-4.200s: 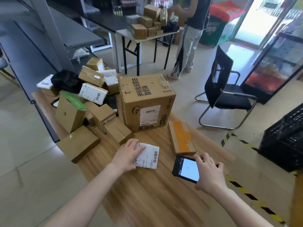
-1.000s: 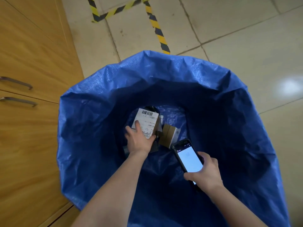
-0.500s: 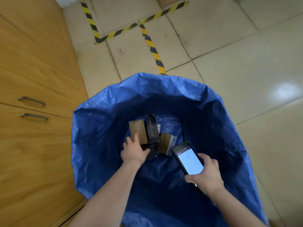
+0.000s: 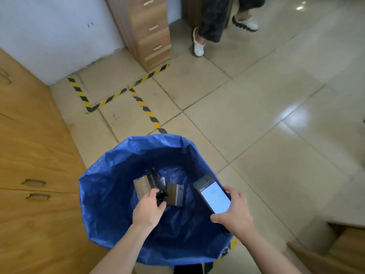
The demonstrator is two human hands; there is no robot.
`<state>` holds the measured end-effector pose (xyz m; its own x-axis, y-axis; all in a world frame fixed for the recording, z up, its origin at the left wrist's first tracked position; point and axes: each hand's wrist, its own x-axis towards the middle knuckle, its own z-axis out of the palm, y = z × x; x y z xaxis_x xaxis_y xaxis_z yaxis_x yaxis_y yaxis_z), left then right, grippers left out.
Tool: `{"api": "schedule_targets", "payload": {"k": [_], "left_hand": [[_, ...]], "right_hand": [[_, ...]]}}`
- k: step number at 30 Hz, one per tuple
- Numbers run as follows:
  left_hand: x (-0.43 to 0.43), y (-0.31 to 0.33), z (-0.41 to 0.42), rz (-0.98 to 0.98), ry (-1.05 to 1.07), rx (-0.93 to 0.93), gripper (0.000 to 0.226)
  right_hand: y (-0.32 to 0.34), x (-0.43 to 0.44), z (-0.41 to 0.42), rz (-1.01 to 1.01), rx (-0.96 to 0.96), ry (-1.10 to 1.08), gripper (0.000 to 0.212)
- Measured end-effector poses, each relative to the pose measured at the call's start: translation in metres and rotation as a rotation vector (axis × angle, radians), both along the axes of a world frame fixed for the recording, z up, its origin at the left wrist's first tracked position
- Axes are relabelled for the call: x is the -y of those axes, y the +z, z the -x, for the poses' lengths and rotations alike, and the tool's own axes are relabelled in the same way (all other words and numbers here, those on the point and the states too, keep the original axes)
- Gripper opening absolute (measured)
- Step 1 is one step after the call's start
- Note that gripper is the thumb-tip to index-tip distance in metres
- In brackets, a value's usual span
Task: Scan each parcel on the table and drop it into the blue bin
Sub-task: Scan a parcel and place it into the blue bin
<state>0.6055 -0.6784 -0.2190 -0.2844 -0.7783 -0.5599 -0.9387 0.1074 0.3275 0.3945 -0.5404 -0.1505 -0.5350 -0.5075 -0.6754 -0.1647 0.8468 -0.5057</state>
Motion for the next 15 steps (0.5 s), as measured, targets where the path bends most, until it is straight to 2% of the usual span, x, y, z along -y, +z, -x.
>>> {"api": "schedule_targets", "payload": {"k": [3,8,15], "left_hand": [[-0.021,0.044,0.038,0.076,-0.133,-0.083,0.040],[-0.070,0.118,0.128,0.149,-0.405,-0.172,0.039],[-0.175,0.186,0.280,0.153,-0.730,-0.350,0.036]], "right_hand": [[0.041,-0.041,0.025,0.035,-0.048,-0.089,0.084],[0.104,-0.130,0.077,0.063,-0.180,-0.233,0.091],[0.169,-0.286,0.167,0.061,-0.351,-0.435,0.093]]}}
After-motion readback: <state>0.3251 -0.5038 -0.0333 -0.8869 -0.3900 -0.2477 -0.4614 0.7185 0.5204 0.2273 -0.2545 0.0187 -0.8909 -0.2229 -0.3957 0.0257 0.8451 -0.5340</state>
